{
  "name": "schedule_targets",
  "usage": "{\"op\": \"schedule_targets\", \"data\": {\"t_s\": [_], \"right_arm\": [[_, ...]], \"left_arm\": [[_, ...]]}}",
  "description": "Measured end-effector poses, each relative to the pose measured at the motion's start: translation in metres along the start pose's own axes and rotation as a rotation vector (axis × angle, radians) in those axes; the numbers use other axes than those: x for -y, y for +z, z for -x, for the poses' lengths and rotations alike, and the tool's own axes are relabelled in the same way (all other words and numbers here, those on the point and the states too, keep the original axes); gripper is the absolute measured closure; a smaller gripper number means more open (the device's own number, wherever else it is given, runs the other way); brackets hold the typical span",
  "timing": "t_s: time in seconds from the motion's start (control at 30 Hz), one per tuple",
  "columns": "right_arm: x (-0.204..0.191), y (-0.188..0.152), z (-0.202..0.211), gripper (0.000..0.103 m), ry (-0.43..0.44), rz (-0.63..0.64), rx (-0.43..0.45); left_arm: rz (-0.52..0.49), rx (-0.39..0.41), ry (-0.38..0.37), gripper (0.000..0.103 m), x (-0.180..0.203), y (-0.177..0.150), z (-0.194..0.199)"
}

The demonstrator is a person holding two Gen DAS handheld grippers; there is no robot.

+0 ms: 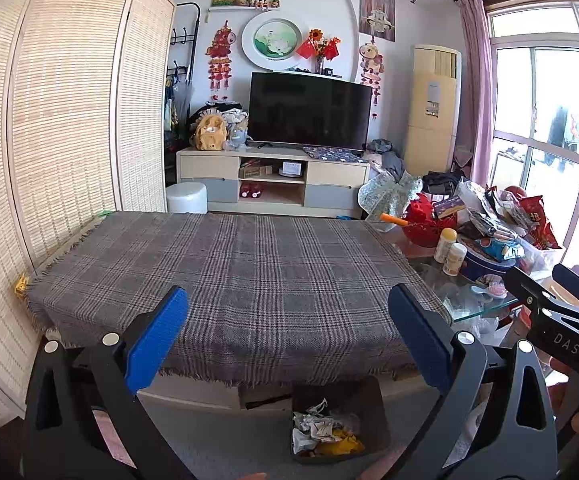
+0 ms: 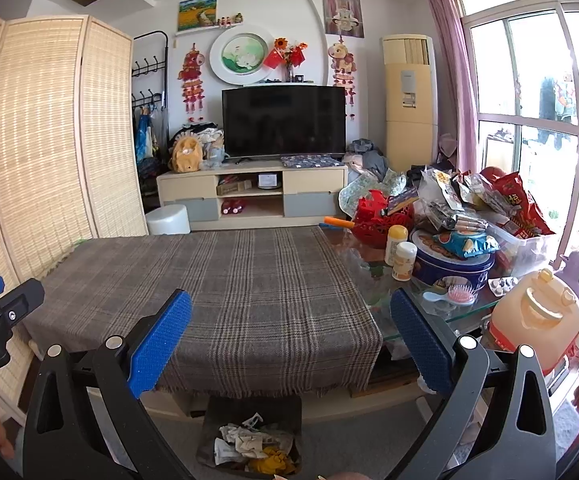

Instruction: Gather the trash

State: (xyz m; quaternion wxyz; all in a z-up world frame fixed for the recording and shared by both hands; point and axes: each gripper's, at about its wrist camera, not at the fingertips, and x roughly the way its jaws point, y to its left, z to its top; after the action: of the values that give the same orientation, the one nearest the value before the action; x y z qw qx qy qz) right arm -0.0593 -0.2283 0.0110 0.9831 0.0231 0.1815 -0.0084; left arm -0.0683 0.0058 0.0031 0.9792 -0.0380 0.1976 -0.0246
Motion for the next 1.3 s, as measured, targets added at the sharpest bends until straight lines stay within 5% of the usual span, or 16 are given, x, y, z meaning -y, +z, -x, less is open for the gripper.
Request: {"op": "schedule_targets", "data": {"t_s": [1.3], "right_arm": [[0.0014,0.0050,0.0024,0.003,0.004,0.014,0.007]], "left_arm": [[-0.015,-0.007,-0.008,0.008,-0.0018,0.0026,0.0030]]}}
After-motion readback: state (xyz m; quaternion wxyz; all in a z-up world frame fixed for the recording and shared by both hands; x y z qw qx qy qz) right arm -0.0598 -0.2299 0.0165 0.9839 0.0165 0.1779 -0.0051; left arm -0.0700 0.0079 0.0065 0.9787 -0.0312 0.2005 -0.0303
